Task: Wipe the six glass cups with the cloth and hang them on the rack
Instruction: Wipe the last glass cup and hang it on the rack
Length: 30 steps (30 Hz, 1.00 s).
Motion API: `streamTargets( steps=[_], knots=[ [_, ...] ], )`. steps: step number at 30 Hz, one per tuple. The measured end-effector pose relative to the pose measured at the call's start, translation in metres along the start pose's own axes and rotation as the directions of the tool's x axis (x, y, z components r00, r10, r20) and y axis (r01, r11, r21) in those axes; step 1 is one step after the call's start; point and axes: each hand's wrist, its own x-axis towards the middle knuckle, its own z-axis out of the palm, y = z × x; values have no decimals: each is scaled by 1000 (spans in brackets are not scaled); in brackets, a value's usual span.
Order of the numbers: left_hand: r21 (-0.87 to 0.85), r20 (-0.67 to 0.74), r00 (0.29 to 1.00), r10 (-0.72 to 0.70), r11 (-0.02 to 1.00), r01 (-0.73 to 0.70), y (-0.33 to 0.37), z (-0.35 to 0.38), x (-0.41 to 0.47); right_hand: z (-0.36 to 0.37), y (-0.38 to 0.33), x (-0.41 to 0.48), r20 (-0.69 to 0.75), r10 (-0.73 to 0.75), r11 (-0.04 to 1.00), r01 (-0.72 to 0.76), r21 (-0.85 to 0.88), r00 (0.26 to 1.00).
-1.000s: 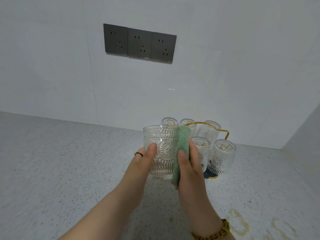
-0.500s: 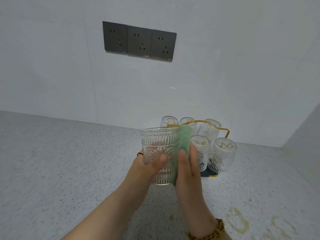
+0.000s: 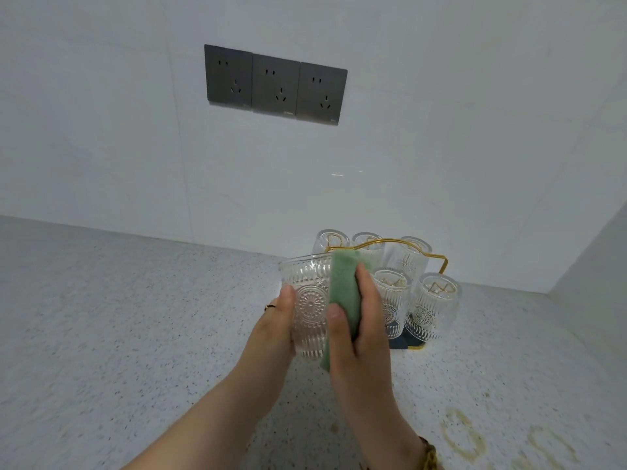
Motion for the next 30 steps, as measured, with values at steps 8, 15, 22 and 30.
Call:
streamTargets(
  steps=[8,15,22,30],
  knots=[
    [-171,270,951,150,980,-106,2,-3,4,-4,-3,1,42,75,987,-80,139,996],
    [-148,252,967,23,989,15,-3,-7,4,-17,0,7,132,329,852,-354,386,935],
    [-79,132,991,8,997,2,2,-4,1,-15,2,1,52,210,951,-216,223,976],
    [45,143,980,140,988,-148,2,0,-4,-8,-5,-3,26,30,994,-33,109,999]
  ],
)
